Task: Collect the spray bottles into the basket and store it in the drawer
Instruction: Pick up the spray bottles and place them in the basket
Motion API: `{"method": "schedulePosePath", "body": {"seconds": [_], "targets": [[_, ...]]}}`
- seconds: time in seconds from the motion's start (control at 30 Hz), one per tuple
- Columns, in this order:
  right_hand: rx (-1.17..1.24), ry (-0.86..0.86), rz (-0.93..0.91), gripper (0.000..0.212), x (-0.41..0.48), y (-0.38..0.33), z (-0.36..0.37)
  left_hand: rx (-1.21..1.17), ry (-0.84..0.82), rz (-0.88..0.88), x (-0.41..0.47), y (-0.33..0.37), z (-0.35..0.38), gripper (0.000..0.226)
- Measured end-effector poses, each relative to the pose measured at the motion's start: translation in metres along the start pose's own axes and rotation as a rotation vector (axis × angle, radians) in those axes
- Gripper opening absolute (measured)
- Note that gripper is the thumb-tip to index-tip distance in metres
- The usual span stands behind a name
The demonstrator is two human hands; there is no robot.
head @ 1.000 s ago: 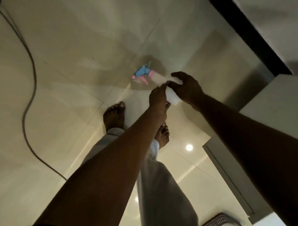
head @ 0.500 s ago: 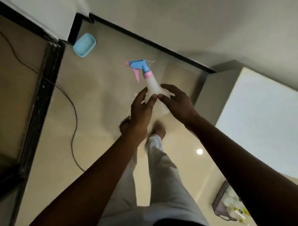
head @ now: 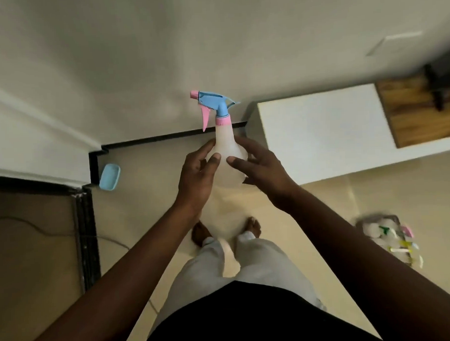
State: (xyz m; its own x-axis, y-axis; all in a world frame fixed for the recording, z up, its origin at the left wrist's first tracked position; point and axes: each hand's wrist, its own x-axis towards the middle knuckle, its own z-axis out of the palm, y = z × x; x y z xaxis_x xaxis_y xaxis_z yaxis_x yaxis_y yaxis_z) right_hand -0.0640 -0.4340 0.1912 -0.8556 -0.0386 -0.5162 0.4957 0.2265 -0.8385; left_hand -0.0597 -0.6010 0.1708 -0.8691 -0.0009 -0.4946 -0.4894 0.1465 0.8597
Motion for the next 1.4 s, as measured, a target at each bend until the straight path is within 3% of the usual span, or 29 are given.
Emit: {"method": "schedulePosePath", "body": {"seconds": [0.13,0.2,0.33,0.87,1.4], "targets": [[0.069,0.043,0.025,0.059,-0.028,0.002,-0.004,0.010,-0.036,-0.003,-0.012,0.009,0.004,0.044],[0.230,0.206,-0.015,0.059,-0.101,0.032,-0.063,0.105,-0.225,0.091,-0.065,0.028,0.072,0.044],[0.287,0.218,0.001,0.055,-0.122,0.043,-0.068,0.084,-0.238,0.088,-0.073,0.024,0.085,0.042],[0.445,0.703,-0.027,0.051,-0.396,0.229,-0.234,0.349,-0.675,0.249,-0.297,-0.033,0.353,0.040],[0.614,0.978,0.151,0.051,-0.449,0.338,-0.386,0.618,-1.026,0.248,-0.309,-0.056,0.590,0.043]]}}
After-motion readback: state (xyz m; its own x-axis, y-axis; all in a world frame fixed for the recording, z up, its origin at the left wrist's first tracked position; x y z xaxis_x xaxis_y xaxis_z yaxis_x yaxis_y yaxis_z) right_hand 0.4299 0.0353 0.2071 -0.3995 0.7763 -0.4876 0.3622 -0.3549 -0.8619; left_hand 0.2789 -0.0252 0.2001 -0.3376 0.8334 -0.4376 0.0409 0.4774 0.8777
